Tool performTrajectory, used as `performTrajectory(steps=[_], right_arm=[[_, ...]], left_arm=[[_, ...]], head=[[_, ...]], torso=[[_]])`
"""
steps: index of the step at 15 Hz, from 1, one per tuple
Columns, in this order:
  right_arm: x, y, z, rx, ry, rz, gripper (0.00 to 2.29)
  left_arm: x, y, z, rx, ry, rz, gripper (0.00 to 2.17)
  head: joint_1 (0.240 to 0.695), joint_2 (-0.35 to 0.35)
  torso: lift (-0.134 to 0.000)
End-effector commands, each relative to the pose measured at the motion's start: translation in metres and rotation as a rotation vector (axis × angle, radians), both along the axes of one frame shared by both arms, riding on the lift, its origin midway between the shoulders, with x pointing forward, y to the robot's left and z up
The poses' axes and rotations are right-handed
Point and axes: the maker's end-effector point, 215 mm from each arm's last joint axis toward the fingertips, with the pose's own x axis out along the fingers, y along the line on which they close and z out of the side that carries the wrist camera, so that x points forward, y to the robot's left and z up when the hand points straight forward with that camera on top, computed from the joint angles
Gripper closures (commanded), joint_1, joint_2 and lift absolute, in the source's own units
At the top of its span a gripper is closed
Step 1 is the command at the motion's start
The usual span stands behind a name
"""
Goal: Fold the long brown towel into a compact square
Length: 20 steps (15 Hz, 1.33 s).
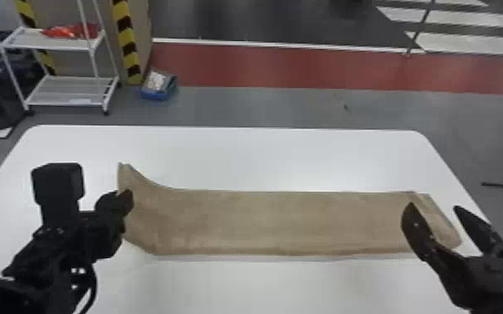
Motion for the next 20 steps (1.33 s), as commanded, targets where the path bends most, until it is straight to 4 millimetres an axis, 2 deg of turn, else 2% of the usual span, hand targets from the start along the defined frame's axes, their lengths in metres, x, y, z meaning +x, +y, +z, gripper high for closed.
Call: performTrajectory(steps=[1, 3, 4, 5, 6, 7, 8, 10, 12, 14, 15, 17, 20], right_arm=[[0.007, -0.009, 0.006, -0.024, -0.018, -0.011, 0.13], [0.013, -0.026, 0.011, -0.056, -0.038, -0.060, 0.13], [0.017, -0.035, 0.017, -0.084, -0.062, -0.082, 0.13], [0.023, -0.044, 0.018, -0.095, -0.068, -0.093, 0.13], [0.027, -0.055, 0.018, -0.098, -0.071, -0.113, 0.13], [0.031, -0.065, 0.021, -0.094, -0.082, -0.143, 0.13], [0.034, -0.078, 0.024, -0.087, -0.097, -0.176, 0.13], [0.045, -0.103, 0.017, -0.074, -0.089, -0.218, 0.13], [0.048, -0.110, 0.014, -0.070, -0.088, -0.232, 0.13], [0.052, -0.108, 0.014, -0.064, -0.091, -0.230, 0.13], [0.053, -0.107, 0.011, -0.061, -0.084, -0.227, 0.13], [0.059, -0.099, 0.007, -0.052, -0.078, -0.213, 0.13], [0.067, -0.074, -0.009, -0.038, -0.040, -0.170, 0.13]], left_arm=[[-0.009, -0.057, 0.034, -0.003, -0.039, -0.067, 1.89], [-0.002, -0.115, 0.071, 0.017, -0.118, -0.104, 1.89], [-0.001, -0.147, 0.083, 0.041, -0.146, -0.132, 1.89], [-0.002, -0.175, 0.082, 0.067, -0.152, -0.144, 1.89], [-0.004, -0.198, 0.074, 0.086, -0.141, -0.154, 1.89], [-0.006, -0.219, 0.066, 0.097, -0.127, -0.166, 1.89], [-0.007, -0.229, 0.044, 0.132, -0.094, -0.179, 1.89], [-0.002, -0.243, -0.003, 0.214, -0.044, -0.214, 1.83], [0.005, -0.269, -0.020, 0.189, -0.076, -0.252, 1.43], [-0.001, -0.295, -0.029, 0.136, -0.071, -0.326, 0.00], [-0.002, -0.303, -0.023, 0.105, -0.086, -0.342, 0.00], [-0.003, -0.305, -0.008, 0.076, -0.111, -0.337, 0.03], [-0.005, -0.281, 0.005, 0.041, -0.122, -0.274, 0.03]], head=[[0.695, -0.150], [0.695, -0.206], [0.695, -0.239], [0.695, -0.307], [0.695, -0.345], [0.695, -0.350], [0.695, -0.350], [0.695, -0.350], [0.695, -0.350], [0.695, -0.350], [0.695, -0.350], [0.695, -0.350], [0.695, -0.350]], torso=[[-0.115], [-0.115], [-0.115], [-0.115], [-0.115], [-0.115], [-0.115], [-0.115], [-0.115], [-0.115], [-0.115], [-0.115], [-0.115]])
